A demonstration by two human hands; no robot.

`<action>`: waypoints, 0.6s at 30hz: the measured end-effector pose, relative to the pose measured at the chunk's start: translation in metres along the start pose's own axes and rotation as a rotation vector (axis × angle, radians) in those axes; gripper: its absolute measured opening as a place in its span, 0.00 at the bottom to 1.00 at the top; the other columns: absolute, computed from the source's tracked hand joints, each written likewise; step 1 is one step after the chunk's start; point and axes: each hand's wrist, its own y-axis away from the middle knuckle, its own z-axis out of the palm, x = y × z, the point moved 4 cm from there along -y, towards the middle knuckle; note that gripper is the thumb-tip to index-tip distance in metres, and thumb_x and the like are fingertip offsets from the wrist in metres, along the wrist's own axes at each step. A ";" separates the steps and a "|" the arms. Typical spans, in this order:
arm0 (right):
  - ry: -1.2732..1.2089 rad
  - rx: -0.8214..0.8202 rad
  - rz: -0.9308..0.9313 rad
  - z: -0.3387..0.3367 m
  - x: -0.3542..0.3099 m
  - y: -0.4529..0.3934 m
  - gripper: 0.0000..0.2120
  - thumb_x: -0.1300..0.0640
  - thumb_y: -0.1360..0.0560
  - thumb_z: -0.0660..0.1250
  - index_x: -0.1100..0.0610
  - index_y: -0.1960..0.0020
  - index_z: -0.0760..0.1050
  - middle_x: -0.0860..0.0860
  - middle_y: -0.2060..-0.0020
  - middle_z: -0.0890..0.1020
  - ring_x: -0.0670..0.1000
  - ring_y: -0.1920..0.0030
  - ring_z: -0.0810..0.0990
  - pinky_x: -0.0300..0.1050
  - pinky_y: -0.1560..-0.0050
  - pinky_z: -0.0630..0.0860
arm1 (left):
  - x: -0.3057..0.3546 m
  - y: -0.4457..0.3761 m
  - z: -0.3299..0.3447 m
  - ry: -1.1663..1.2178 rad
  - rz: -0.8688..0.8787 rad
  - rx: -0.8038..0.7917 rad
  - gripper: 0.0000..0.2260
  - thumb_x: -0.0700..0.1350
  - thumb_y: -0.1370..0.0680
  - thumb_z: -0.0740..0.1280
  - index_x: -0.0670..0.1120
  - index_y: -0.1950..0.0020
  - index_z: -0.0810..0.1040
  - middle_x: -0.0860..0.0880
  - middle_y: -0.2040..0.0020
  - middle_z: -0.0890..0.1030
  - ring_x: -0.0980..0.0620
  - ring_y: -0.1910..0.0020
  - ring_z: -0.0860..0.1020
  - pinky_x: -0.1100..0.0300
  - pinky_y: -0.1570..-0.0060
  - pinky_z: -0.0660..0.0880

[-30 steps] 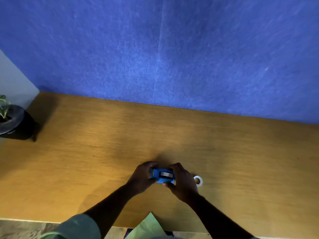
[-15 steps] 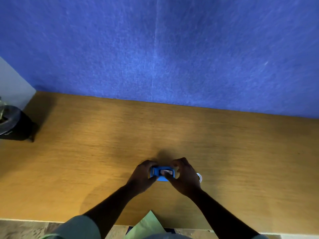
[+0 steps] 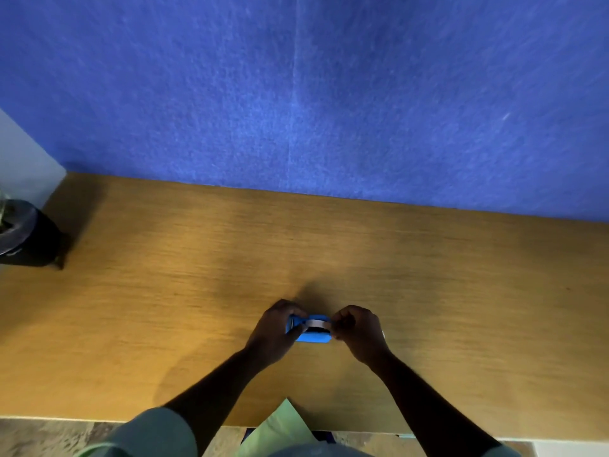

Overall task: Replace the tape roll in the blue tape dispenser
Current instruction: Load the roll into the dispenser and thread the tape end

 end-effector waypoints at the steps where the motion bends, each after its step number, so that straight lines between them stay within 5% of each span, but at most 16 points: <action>1: -0.013 -0.006 0.005 -0.001 0.001 0.000 0.10 0.54 0.30 0.81 0.57 0.56 0.83 0.53 0.66 0.88 0.52 0.64 0.88 0.54 0.55 0.86 | 0.000 0.000 0.002 0.002 -0.006 -0.008 0.10 0.46 0.25 0.72 0.49 0.44 0.81 0.53 0.45 0.80 0.57 0.44 0.78 0.62 0.42 0.75; 10: -0.052 -0.022 0.068 0.002 -0.005 0.007 0.07 0.55 0.26 0.78 0.58 0.55 0.86 0.53 0.66 0.89 0.50 0.64 0.89 0.55 0.53 0.87 | 0.006 -0.002 0.008 0.016 -0.069 -0.009 0.10 0.45 0.27 0.74 0.51 0.47 0.81 0.55 0.47 0.79 0.58 0.48 0.78 0.68 0.48 0.74; 18: 0.108 0.019 0.076 0.004 -0.020 0.005 0.21 0.38 0.34 0.80 0.57 0.62 0.83 0.50 0.68 0.87 0.49 0.64 0.87 0.47 0.57 0.83 | 0.012 -0.001 0.009 0.022 -0.093 0.019 0.07 0.43 0.27 0.74 0.50 0.50 0.81 0.55 0.49 0.80 0.59 0.50 0.78 0.69 0.51 0.73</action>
